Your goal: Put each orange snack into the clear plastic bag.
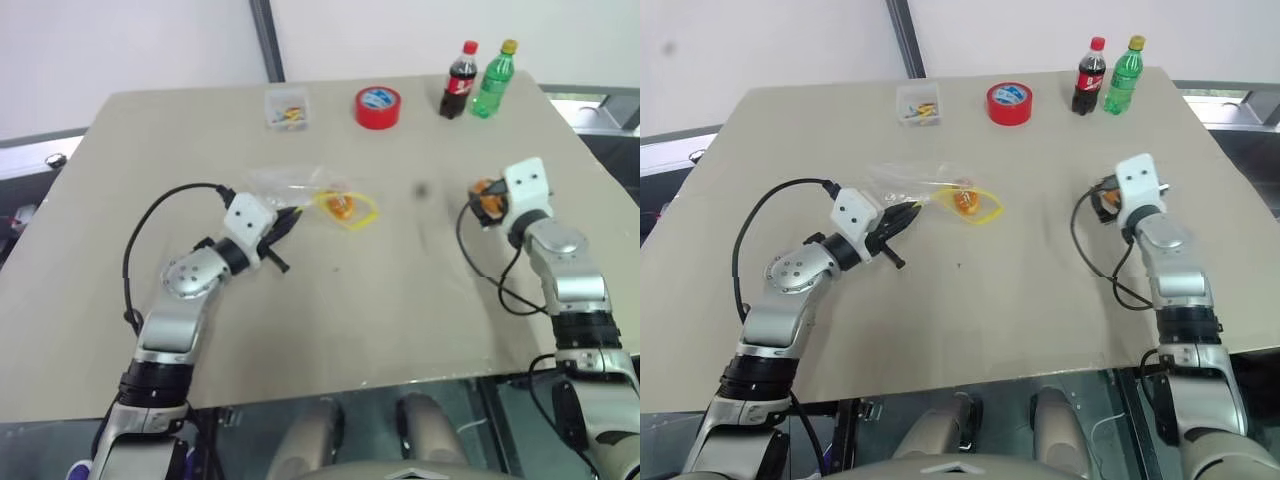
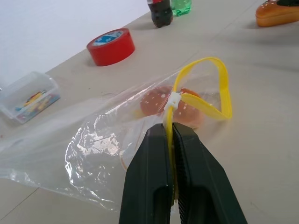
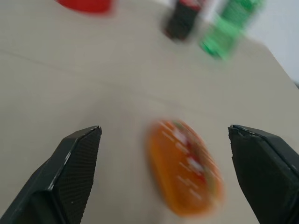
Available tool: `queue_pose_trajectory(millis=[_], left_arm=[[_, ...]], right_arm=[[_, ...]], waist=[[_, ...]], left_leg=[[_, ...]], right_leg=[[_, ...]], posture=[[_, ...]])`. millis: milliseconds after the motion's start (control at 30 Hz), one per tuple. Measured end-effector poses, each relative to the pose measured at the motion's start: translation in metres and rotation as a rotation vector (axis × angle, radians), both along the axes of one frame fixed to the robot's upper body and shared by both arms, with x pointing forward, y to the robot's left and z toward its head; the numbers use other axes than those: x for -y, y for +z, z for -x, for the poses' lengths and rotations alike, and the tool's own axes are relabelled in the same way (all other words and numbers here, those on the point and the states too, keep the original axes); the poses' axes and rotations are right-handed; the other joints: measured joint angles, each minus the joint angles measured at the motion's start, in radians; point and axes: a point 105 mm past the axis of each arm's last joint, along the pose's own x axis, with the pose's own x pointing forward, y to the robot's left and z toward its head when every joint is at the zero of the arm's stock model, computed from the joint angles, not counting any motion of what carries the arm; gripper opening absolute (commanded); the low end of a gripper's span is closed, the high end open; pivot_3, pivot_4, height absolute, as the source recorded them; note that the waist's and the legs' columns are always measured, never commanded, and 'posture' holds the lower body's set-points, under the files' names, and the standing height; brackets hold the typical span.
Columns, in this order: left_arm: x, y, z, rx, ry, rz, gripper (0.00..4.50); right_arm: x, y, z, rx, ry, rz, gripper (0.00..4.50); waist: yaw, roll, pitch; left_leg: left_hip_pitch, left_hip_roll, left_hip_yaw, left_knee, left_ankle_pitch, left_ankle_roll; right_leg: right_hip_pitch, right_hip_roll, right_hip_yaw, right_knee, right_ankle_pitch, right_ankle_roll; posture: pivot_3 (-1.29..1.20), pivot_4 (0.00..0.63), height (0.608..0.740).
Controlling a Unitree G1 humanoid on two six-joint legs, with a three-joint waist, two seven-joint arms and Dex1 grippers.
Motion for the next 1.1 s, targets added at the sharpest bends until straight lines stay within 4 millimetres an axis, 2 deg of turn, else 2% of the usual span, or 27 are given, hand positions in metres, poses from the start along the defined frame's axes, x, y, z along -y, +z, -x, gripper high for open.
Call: queue_pose_trajectory(millis=[133,267,333,367,400,500,633,733,800,867,900,967,1000,1100], left_arm=[[0.003,-0.002,0.0,-0.006,-0.009,0.0,0.0],[0.003,-0.003,0.001,-0.009,-0.008,0.0,0.0],[0.002,-0.004,0.001,-0.012,-0.007,0.0,0.0],[0.002,-0.004,0.001,-0.013,-0.007,0.0,0.0],[0.002,-0.004,0.001,-0.013,-0.007,0.0,0.0],[0.002,-0.004,0.001,-0.016,-0.006,0.004,0.0],[-0.001,-0.003,0.002,-0.019,0.0,0.026,0.0],[-0.004,0.0,0.006,-0.018,0.001,0.049,0.0],[-0.007,-0.001,0.011,-0.032,-0.005,0.056,0.0],[-0.009,-0.001,0.014,-0.038,-0.007,0.066,0.0],[-0.011,-0.001,0.017,-0.042,-0.003,0.071,0.0],[-0.01,-0.001,0.02,-0.046,-0.01,0.08,0.0],[-0.01,-0.001,0.022,-0.05,-0.011,0.084,0.0],[-0.01,-0.001,0.024,-0.054,-0.009,0.085,0.0]], right_arm=[[0.007,-0.022,-0.007,-0.048,-0.003,-0.066,4.45],[0.002,-0.018,-0.016,-0.024,0.039,-0.142,4.45],[-0.002,-0.015,-0.019,-0.012,0.067,-0.154,3.57],[-0.002,-0.015,-0.02,-0.01,0.071,-0.157,3.38],[-0.003,-0.015,-0.02,-0.01,0.077,-0.163,2.76],[-0.004,-0.016,-0.022,-0.011,0.092,-0.171,1.51],[-0.013,-0.012,-0.017,0.004,0.165,-0.146,1.51],[-0.043,-0.002,0.001,0.035,0.342,-0.102,1.51],[-0.086,0.009,0.025,0.043,0.523,-0.121,1.51],[-0.12,0.016,0.042,0.031,0.635,-0.148,1.51],[-0.144,0.021,0.053,0.018,0.702,-0.185,1.51],[-0.17,0.023,0.064,-0.01,0.76,-0.219,1.51],[-0.178,0.021,0.067,-0.03,0.774,-0.23,1.51],[-0.188,0.014,0.068,-0.073,0.77,-0.247,1.51]], waist=[[-0.003,0.0,0.0],[-0.001,0.0,0.0],[0.0,0.0,0.0],[0.0,0.0,0.0],[0.0,0.0,0.0],[0.0,0.0,0.0],[-0.001,0.0,0.0],[-0.001,0.0,0.0],[-0.004,0.0,0.0],[-0.003,0.0,0.0],[-0.002,0.0,0.0],[0.005,0.0,0.0],[0.011,0.0,0.0],[0.019,0.0,0.0]], left_leg=[[0.0,0.001,0.002,0.0,0.0,0.0],[0.0,0.001,0.001,0.001,0.0,0.0],[0.0,0.001,0.001,0.001,0.0,0.001],[0.0,0.001,0.001,0.001,0.0,0.001],[0.0,0.001,0.001,0.001,0.0,0.001],[0.0,0.001,0.001,0.001,0.0,0.001],[-0.001,0.001,0.001,0.001,0.0,0.001],[-0.002,0.002,0.0,0.001,0.0,0.001],[-0.002,0.003,0.0,0.001,-0.001,0.0],[-0.002,0.004,0.0,0.001,-0.001,0.0],[-0.001,0.004,0.0,0.001,-0.001,0.0],[-0.001,0.004,-0.001,0.002,-0.001,0.0],[-0.001,0.004,-0.001,0.002,-0.001,0.0],[-0.001,0.003,-0.001,0.003,-0.001,0.0]], right_leg=[[0.0,0.001,0.001,0.0,0.0,0.0],[0.0,0.001,0.001,0.0,0.0,0.0],[0.0,0.001,0.001,0.0,0.0,0.0],[0.0,0.001,0.001,0.0,0.0,0.0],[0.0,0.001,0.001,0.0,0.0,0.0],[0.0,0.001,0.001,0.0,0.0,0.0],[0.0,0.001,0.001,0.0,0.0,0.0],[-0.001,0.001,0.001,0.0,0.0,0.0],[-0.002,0.002,0.001,0.0,0.0,0.0],[-0.002,0.002,0.001,0.0,0.0,0.0],[-0.001,0.003,0.001,0.0,0.001,-0.001],[0.0,0.003,-0.001,0.0,0.001,-0.001],[0.0,0.003,-0.001,-0.001,0.001,-0.001],[0.001,0.003,-0.001,-0.001,0.001,-0.001]], posture=[[0.0,0.15,0.74],[0.0,0.15,0.74],[0.0,0.15,0.74],[0.0,0.15,0.74],[0.0,0.15,0.74],[0.0,0.15,0.74],[0.0,0.15,0.74],[0.0,0.15,0.74],[0.0,0.15,0.74],[0.0,0.15,0.74],[0.0,0.15,0.74],[0.0,0.15,0.74],[0.0,0.15,0.74],[0.0,0.15,0.74]])
